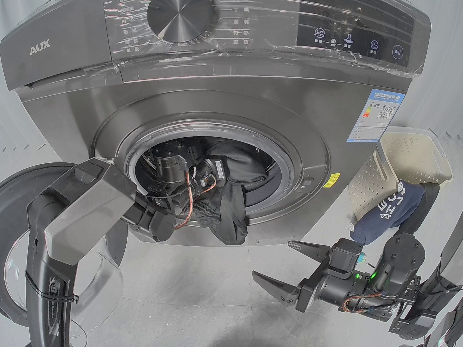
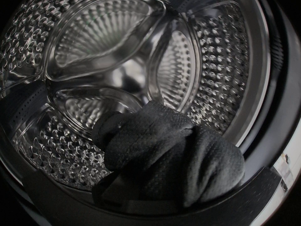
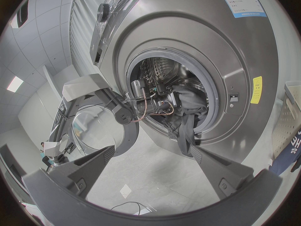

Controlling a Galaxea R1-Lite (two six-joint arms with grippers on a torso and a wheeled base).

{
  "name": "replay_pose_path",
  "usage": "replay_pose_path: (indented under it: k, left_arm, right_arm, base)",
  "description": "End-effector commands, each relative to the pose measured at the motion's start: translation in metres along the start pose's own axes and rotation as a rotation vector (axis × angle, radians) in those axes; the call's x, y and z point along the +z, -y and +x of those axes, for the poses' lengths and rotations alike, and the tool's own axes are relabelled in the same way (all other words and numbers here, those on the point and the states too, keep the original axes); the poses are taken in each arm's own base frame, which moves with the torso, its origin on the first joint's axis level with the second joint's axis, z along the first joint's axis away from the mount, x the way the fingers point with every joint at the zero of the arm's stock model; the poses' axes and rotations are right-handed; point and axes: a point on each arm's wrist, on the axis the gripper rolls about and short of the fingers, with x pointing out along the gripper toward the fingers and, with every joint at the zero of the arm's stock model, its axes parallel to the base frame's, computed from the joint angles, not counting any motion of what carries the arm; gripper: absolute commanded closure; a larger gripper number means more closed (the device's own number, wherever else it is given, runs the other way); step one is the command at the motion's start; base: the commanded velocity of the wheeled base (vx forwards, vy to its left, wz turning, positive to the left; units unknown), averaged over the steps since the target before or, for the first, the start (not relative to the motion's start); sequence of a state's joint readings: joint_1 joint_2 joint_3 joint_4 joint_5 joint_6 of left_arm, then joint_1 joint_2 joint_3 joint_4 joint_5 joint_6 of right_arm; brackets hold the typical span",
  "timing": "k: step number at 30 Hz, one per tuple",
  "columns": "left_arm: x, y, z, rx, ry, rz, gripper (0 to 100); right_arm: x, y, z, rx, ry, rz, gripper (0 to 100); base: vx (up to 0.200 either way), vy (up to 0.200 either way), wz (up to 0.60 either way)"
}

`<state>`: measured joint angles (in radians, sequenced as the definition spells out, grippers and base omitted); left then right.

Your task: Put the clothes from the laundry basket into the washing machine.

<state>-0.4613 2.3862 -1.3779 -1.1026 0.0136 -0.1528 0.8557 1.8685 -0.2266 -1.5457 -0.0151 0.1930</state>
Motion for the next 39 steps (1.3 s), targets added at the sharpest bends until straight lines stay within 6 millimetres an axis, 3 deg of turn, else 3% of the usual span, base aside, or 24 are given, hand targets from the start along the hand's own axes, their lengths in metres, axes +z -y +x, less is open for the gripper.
replay_pose_path:
  k: [1, 4, 5, 9, 12, 17, 25, 26, 33, 39]
  left_arm:
    - [-0.003, -0.008, 0.013, 0.046, 0.019, -0.015, 100]
    - [-0.005, -0.007, 0.011, 0.048, 0.007, -0.016, 100]
    - [-0.006, -0.007, 0.01, 0.049, 0.004, -0.018, 0]
    - [-0.011, -0.006, 0.004, 0.058, -0.023, -0.036, 0]
    - [-0.008, -0.005, -0.011, 0.059, -0.084, -0.051, 0]
    - [-0.019, -0.004, -0.035, 0.023, -0.26, -0.059, 0]
    - [-0.039, -0.002, -0.034, 0.021, -0.312, -0.055, 0]
    - [-0.042, -0.003, -0.033, 0.022, -0.318, -0.053, 100]
    - [-0.051, 0.0, -0.018, 0.019, -0.293, -0.055, 100]
    - [-0.041, -0.007, 0.015, 0.091, -0.149, -0.053, 100]
  right_arm:
    - [0.001, -0.001, -0.001, 0.002, 0.002, 0.002, 0]
    - [0.0, 0.0, 0.0, 0.001, -0.002, 0.002, 0]
    - [-0.001, 0.0, 0.0, 0.001, -0.002, 0.002, 0]
    - [-0.001, 0.0, 0.0, 0.001, -0.004, 0.002, 0]
    - [-0.001, 0.0, 0.0, 0.001, -0.004, 0.002, 0]
    - [-0.003, -0.002, 0.0, 0.007, -0.011, 0.002, 0]
    - [-0.003, -0.004, 0.001, 0.017, -0.01, 0.008, 0]
    - [-0.003, -0.005, 0.001, 0.018, -0.01, 0.007, 0]
    - [-0.005, -0.004, 0.002, 0.016, -0.019, 0.007, 0]
    - [-0.007, -0.004, 0.003, 0.017, -0.026, 0.007, 0]
  base:
    - [0.0, 0.0, 0.0]
    - [0.0, 0.0, 0.0]
    - [0.0, 0.0, 0.0]
    - [0.0, 0.0, 0.0]
    - [0.0, 0.0, 0.0]
    - [0.0, 0.0, 0.0]
    - [0.0, 0.0, 0.0]
    - [0.0, 0.0, 0.0]
    - [0.0, 0.0, 0.0]
    - [0.0, 0.0, 0.0]
